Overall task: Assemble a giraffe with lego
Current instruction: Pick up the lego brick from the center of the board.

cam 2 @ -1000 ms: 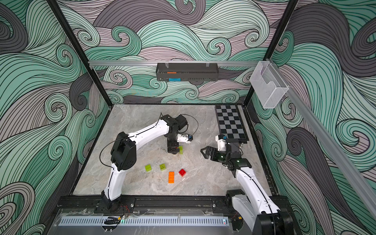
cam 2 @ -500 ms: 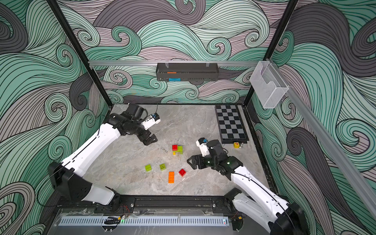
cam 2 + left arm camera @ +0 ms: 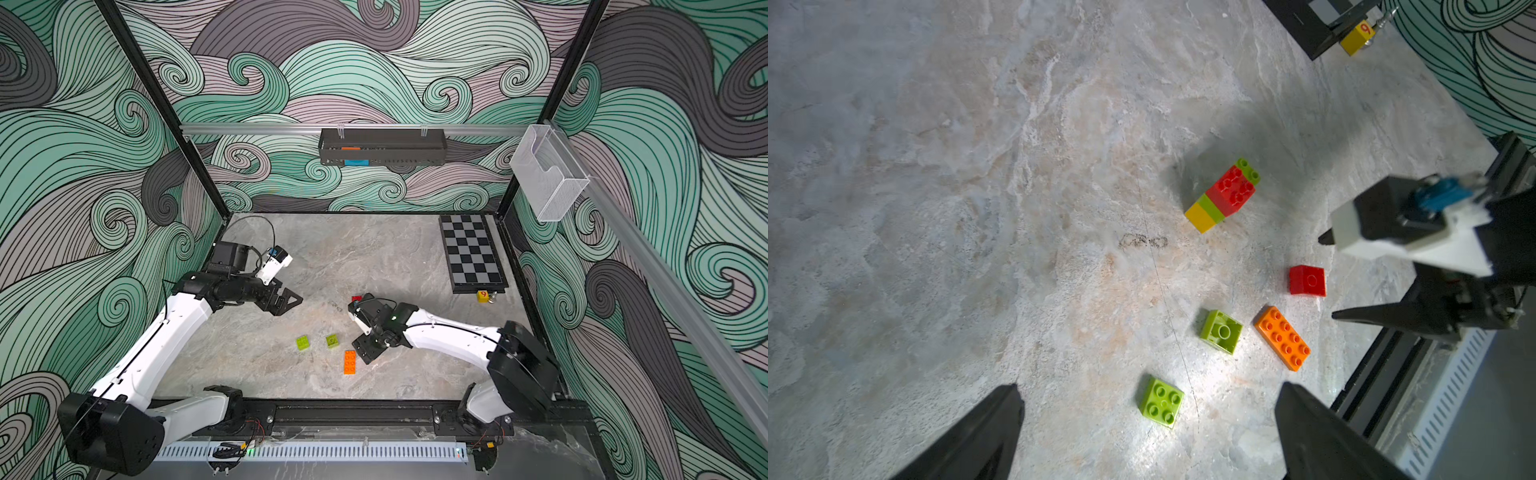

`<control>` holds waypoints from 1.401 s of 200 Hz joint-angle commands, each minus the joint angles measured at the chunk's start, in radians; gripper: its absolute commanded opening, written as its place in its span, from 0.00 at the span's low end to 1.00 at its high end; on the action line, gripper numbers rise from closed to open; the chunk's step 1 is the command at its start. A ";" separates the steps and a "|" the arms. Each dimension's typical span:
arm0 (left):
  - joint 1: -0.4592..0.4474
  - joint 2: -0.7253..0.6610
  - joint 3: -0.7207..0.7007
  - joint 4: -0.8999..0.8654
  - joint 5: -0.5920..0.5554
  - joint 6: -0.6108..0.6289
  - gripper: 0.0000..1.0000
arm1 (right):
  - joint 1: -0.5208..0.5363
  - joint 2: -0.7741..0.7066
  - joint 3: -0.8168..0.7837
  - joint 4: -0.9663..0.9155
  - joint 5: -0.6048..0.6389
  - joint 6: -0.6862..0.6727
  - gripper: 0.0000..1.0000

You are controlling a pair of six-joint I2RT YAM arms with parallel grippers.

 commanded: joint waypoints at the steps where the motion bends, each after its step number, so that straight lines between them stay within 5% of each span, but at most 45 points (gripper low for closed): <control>1: 0.022 -0.016 0.007 0.036 0.054 -0.017 0.99 | 0.023 0.065 0.030 -0.077 0.067 -0.030 0.73; 40: 0.036 -0.018 -0.002 0.041 0.062 -0.018 0.99 | 0.025 0.102 0.021 -0.077 0.085 -0.031 0.68; 109: 0.050 -0.022 -0.008 0.042 0.067 -0.007 0.99 | 0.025 0.126 0.023 -0.076 0.092 -0.040 0.37; 192: 0.054 -0.032 0.019 0.015 0.075 0.070 0.99 | 0.011 0.120 0.044 -0.077 0.089 -0.041 0.33; 229: 0.036 0.009 0.144 0.025 0.141 0.201 0.99 | -0.173 -0.127 0.077 -0.086 -0.200 0.015 0.34; 261: 0.031 0.090 0.233 0.208 0.408 0.199 0.99 | -0.376 -0.282 0.144 -0.030 -0.503 0.133 0.36; 280: -0.002 0.152 0.280 0.343 0.521 0.149 0.99 | -0.492 -0.335 0.135 0.129 -0.689 0.314 0.37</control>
